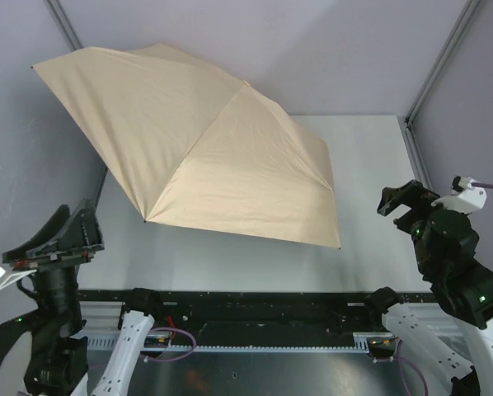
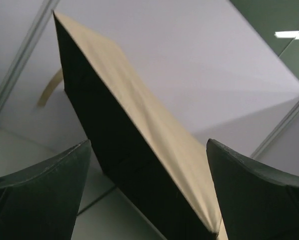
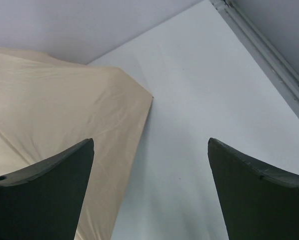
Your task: Put away the umbrella
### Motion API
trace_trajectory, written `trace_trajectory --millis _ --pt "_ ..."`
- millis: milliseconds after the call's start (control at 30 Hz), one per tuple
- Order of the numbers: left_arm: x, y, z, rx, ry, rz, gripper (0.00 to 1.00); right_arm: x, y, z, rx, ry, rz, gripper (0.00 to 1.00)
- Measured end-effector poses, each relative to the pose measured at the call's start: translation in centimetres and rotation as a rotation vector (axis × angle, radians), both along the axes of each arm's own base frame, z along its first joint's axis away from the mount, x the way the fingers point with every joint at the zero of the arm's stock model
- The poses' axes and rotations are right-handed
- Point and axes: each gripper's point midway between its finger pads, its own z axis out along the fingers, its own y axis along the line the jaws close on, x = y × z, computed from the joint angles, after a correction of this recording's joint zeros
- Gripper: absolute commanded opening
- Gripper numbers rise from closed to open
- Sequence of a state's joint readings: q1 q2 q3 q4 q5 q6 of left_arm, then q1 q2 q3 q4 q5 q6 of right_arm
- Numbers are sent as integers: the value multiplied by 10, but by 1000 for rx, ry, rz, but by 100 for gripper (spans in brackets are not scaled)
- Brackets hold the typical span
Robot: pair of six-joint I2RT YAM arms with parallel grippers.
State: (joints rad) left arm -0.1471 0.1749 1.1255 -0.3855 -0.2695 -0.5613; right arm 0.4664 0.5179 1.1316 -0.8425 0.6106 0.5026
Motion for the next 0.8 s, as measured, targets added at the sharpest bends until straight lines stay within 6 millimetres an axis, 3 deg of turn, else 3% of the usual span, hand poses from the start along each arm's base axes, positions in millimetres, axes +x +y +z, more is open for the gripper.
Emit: trace_trajectory --millis 167,267,433,600,800 --pt "16 -15 -39 -7 67 -86 99 8 2 -21 -49 117 -19 99" --pt "31 -21 -81 -29 103 -114 99 17 4 -38 -89 203 -34 99" --pt "79 -31 -153 -30 295 -127 99 25 11 -54 -102 281 -28 99" --pt "105 -37 -211 -87 433 -144 99 20 21 -53 -78 280 56 99" --pt "135 -49 -280 -135 597 -170 100 6 26 -31 -87 183 158 99"
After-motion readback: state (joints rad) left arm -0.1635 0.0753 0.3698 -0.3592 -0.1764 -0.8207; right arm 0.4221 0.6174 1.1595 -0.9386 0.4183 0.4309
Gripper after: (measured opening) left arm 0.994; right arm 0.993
